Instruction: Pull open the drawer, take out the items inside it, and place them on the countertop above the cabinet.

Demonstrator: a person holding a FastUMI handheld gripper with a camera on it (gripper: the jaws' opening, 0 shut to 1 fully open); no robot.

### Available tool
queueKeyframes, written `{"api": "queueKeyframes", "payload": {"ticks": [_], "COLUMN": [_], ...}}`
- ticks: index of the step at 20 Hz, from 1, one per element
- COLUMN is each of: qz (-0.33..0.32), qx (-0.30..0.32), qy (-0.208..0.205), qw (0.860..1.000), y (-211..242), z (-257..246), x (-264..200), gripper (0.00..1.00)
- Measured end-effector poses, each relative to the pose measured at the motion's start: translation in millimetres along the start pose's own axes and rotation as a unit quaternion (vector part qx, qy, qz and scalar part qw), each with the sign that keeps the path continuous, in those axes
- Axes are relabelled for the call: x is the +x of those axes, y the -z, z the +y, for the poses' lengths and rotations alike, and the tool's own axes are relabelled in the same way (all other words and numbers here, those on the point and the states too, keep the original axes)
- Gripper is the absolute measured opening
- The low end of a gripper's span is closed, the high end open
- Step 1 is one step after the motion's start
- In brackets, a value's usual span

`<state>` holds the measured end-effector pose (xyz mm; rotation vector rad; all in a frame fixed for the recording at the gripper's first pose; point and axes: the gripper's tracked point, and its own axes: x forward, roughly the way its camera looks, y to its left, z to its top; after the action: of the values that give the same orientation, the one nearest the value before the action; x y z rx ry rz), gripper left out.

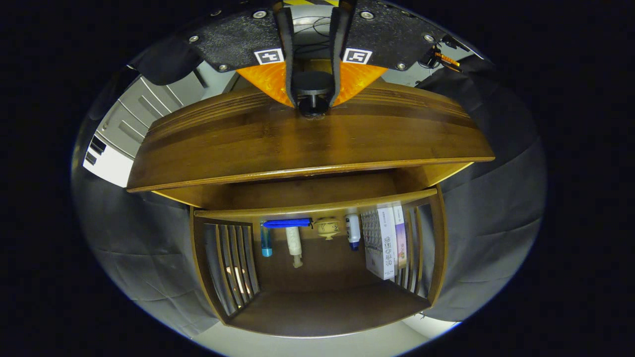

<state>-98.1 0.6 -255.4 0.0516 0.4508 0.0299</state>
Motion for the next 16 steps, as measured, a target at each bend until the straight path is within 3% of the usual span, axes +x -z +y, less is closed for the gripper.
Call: {"api": "queueKeyframes", "payload": {"ticks": [11,14,16], "qz": [0.014,0.021,-0.004], "qx": [0.001,-0.002,0.012], "qy": [-0.008,-0.02,-0.04], "qw": [1.0,1.0,0.999], "y": [14,12,-6], "z": [4,8,16], "x": [-25,-30,-39], "gripper": [0.3,0.42,0.59]}}
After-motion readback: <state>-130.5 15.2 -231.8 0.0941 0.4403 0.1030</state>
